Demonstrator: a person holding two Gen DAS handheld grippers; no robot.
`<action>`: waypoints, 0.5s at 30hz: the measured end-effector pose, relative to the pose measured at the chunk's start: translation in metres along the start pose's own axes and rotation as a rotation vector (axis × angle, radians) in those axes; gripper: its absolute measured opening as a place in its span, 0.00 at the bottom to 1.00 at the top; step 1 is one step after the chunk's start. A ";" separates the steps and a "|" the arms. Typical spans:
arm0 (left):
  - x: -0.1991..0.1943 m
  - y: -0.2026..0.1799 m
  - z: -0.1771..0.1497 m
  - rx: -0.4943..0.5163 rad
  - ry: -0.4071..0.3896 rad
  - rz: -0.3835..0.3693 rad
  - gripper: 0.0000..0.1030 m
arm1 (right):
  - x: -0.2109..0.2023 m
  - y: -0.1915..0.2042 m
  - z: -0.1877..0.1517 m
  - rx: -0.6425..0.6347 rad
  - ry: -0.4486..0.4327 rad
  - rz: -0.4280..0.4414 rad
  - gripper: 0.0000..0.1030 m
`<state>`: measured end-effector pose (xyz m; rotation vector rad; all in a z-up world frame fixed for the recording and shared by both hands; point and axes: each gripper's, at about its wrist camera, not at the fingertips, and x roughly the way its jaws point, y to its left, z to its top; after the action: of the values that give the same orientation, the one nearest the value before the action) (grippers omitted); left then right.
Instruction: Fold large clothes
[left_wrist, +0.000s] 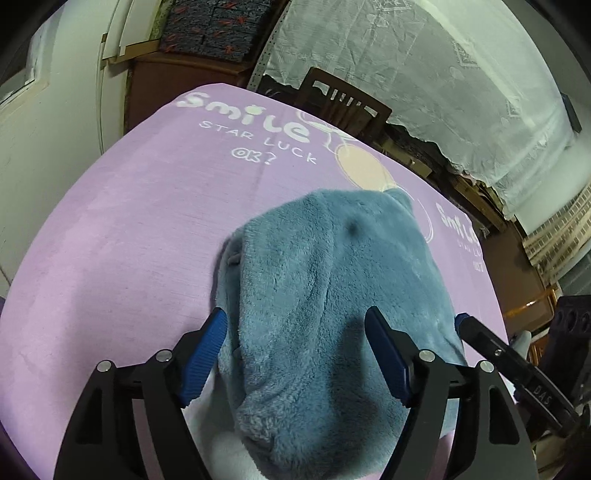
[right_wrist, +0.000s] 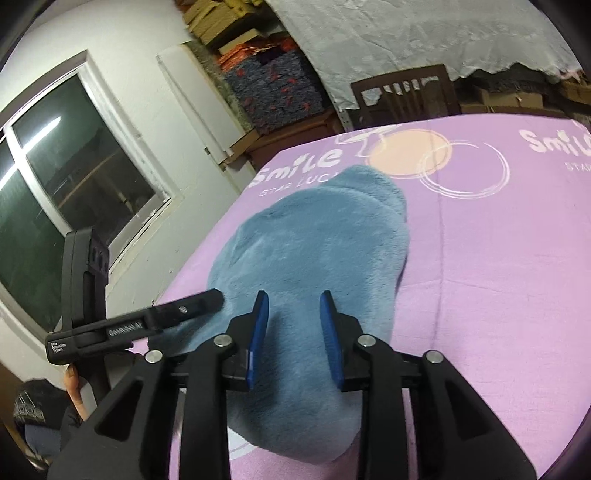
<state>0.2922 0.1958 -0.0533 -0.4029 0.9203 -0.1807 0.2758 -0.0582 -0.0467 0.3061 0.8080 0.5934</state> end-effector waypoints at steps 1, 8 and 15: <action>-0.001 -0.002 0.000 0.005 0.002 0.007 0.75 | 0.000 -0.001 0.000 0.007 0.003 -0.002 0.28; 0.005 -0.029 -0.021 0.150 0.039 0.178 0.79 | 0.005 0.004 0.000 0.013 0.053 -0.050 0.31; -0.007 -0.025 -0.028 0.110 0.035 0.184 0.81 | 0.000 0.005 -0.004 0.029 0.081 -0.090 0.35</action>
<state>0.2655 0.1678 -0.0526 -0.2122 0.9719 -0.0701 0.2706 -0.0546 -0.0470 0.2718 0.9041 0.5122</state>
